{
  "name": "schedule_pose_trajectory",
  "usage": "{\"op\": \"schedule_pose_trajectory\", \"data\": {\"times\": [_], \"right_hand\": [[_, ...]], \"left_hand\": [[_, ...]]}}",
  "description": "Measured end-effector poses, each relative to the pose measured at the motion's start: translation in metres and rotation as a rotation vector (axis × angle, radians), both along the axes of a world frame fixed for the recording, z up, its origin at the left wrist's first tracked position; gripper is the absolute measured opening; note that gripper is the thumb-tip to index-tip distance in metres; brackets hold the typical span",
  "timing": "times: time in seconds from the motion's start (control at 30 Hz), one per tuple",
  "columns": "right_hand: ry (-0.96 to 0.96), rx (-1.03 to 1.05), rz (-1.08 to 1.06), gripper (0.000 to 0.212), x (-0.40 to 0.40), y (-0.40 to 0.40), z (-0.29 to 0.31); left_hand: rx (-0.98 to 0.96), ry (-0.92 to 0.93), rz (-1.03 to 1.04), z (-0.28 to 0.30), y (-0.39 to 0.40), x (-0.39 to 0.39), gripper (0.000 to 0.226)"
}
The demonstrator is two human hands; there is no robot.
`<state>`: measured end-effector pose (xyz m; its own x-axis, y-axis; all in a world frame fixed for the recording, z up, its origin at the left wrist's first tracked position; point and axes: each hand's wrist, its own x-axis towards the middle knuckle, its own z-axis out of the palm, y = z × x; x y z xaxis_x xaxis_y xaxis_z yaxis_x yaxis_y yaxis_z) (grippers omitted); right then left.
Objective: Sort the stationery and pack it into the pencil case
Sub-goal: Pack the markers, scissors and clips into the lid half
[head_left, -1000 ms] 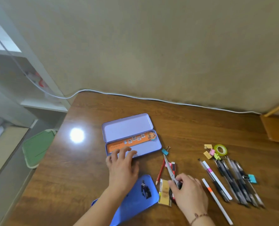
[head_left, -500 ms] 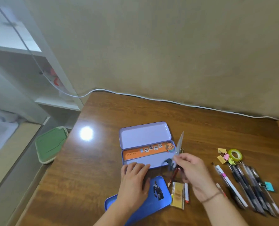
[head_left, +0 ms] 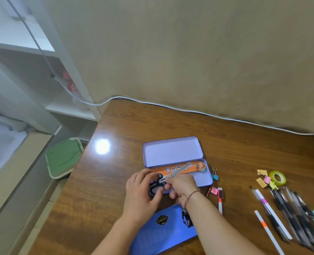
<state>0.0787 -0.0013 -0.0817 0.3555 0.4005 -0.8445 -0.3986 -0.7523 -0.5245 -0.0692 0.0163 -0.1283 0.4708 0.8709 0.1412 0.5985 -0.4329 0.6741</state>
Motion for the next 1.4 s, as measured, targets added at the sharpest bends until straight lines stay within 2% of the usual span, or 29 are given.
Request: {"op": "schedule_pose_trajectory", "data": {"times": [0.17, 0.33, 0.4, 0.5, 0.57, 0.63, 0.7, 0.83, 1.1, 1.17, 1.27, 1.33, 1.4], "right_hand": [[-0.016, -0.011, 0.043, 0.016, -0.001, -0.005, -0.003], [-0.117, 0.001, 0.167, 0.018, 0.002, -0.010, 0.000], [-0.256, 0.022, 0.299, 0.024, 0.005, -0.015, 0.003], [-0.617, 0.121, 0.451, 0.021, 0.018, -0.042, 0.012], [-0.841, 0.076, 0.472, 0.017, 0.033, -0.071, 0.020], [-0.939, -0.045, 0.504, 0.013, 0.051, -0.099, 0.026], [-0.952, -0.163, 0.525, 0.009, 0.066, -0.119, 0.026], [-0.935, -0.292, 0.593, 0.023, 0.079, -0.137, 0.011], [-0.907, -0.294, 0.653, 0.025, 0.080, -0.142, 0.011], [-0.938, -0.251, 0.596, 0.024, 0.086, -0.143, 0.019], [-0.985, 0.009, 0.517, 0.016, 0.091, -0.133, 0.031], [-0.974, 0.194, 0.588, 0.007, 0.087, -0.111, 0.034], [-0.952, 0.325, 0.689, 0.014, 0.079, -0.082, 0.026]], "left_hand": [[0.039, 0.148, -0.057, -0.001, 0.000, 0.004, 0.044], [0.094, 0.190, -0.080, 0.001, 0.001, 0.006, 0.046], [0.100, 0.204, -0.098, 0.001, 0.002, 0.005, 0.054], [0.090, 0.248, -0.122, 0.001, 0.005, 0.003, 0.066], [0.097, 0.279, -0.123, 0.001, 0.007, 0.004, 0.069], [0.110, 0.281, -0.126, 0.000, 0.008, 0.005, 0.067], [0.120, 0.267, -0.123, -0.001, 0.007, 0.008, 0.065], [0.121, 0.227, -0.145, -0.001, 0.007, 0.013, 0.062], [0.113, 0.268, -0.224, 0.000, 0.012, 0.012, 0.059], [0.115, 0.283, -0.231, 0.000, 0.013, 0.012, 0.060], [0.134, 0.299, -0.250, 0.001, 0.015, 0.012, 0.061], [0.136, 0.290, -0.257, 0.002, 0.014, 0.012, 0.062], [0.124, 0.268, -0.244, 0.002, 0.012, 0.010, 0.062]]}}
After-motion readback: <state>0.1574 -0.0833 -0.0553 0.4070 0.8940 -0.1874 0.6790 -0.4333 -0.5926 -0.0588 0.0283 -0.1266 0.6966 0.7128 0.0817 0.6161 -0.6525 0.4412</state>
